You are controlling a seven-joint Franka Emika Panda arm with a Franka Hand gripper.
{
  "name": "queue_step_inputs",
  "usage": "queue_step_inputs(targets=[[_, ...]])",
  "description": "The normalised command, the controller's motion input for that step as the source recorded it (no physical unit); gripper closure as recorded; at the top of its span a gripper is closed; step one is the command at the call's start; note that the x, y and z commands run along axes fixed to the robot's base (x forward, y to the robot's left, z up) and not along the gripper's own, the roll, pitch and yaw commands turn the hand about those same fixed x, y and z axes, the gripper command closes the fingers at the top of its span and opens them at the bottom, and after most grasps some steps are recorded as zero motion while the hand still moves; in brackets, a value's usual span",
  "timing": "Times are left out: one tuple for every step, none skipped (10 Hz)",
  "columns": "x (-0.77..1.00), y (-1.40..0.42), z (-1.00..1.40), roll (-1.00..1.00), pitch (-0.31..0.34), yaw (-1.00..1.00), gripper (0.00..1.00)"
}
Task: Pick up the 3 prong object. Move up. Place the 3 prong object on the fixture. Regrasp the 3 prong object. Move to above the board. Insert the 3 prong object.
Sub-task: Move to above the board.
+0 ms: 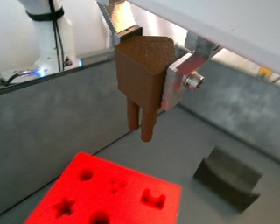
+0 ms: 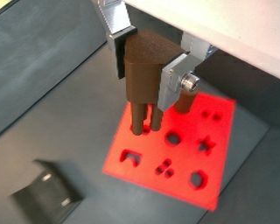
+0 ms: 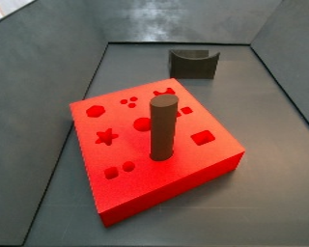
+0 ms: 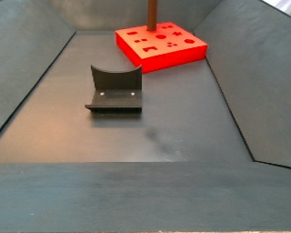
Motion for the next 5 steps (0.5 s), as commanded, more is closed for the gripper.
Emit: queue_step_inputs(targets=[[-0.15,0.06,0.01,-0.88,-0.227,-0.02,1.00],[-0.14,0.06,0.01,-0.61,-0.202,-0.01,1.00],[-0.12,0.05,0.00,-0.43,-0.176,-0.01,1.00],[-0.11,0.04,0.01,-0.34,-0.156,-0.01,1.00],[-0.08,0.03,0.00,-0.21,-0.110,-0.01,1.00]])
